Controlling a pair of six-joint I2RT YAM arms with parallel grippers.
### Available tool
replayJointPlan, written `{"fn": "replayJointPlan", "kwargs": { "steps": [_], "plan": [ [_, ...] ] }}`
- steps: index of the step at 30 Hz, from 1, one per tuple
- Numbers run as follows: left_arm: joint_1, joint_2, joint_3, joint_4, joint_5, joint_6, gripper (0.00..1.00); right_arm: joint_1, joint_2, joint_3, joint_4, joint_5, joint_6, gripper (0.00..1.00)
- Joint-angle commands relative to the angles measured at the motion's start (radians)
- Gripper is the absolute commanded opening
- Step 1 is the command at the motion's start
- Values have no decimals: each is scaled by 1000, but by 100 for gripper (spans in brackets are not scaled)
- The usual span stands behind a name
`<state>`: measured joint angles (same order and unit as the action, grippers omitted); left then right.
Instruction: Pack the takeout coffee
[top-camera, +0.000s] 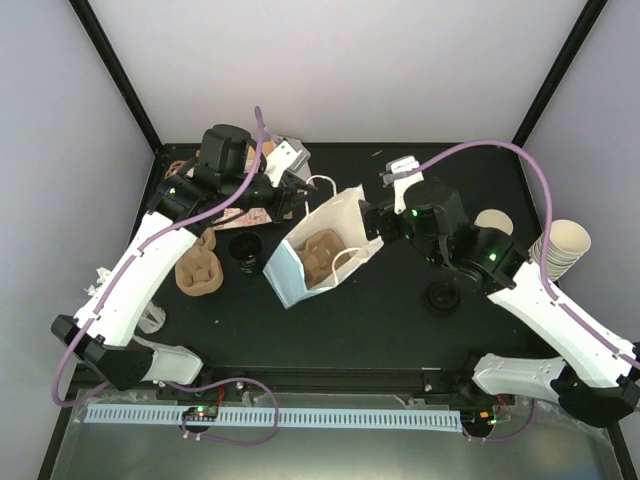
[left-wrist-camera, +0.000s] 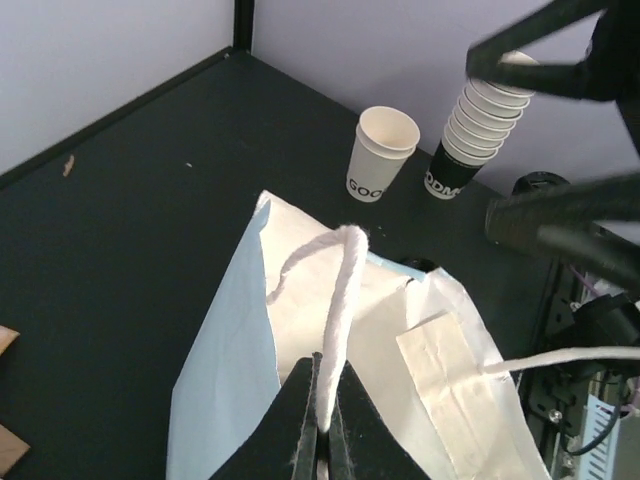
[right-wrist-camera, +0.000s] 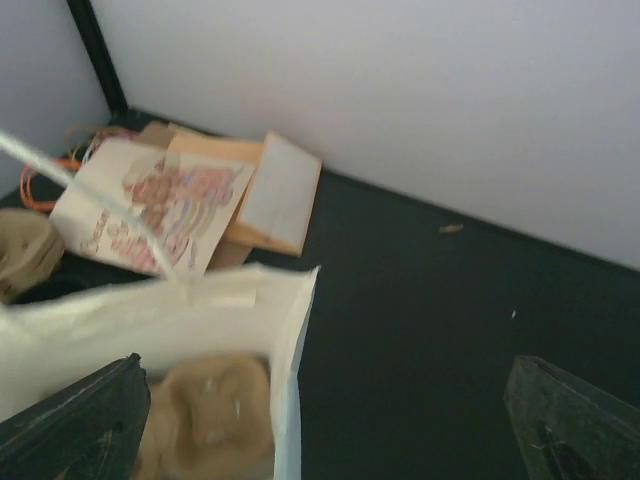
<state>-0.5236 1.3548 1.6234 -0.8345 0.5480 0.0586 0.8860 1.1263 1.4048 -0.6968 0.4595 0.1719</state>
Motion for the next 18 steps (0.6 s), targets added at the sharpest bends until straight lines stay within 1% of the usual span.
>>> {"fn": "replayJointPlan", "kwargs": {
  "steps": [1, 6, 9, 13, 18],
  "plan": [
    [9, 4, 63, -25, -32, 78, 2, -15, 2, 1, -137, -136, 60, 100],
    [7, -1, 30, -16, -12, 118, 1, -15, -3, -84, -140, -229, 108, 100],
    [8, -11, -24, 5, -1, 121, 2, -15, -3, -138, -137, -275, 137, 100],
    [7, -42, -105, 66, 34, 104, 2, -15, -7, -197, -141, -274, 158, 100],
    [4, -64, -147, 108, 100, 78, 2, -15, -13, -222, -187, -269, 170, 100]
  ]
}}
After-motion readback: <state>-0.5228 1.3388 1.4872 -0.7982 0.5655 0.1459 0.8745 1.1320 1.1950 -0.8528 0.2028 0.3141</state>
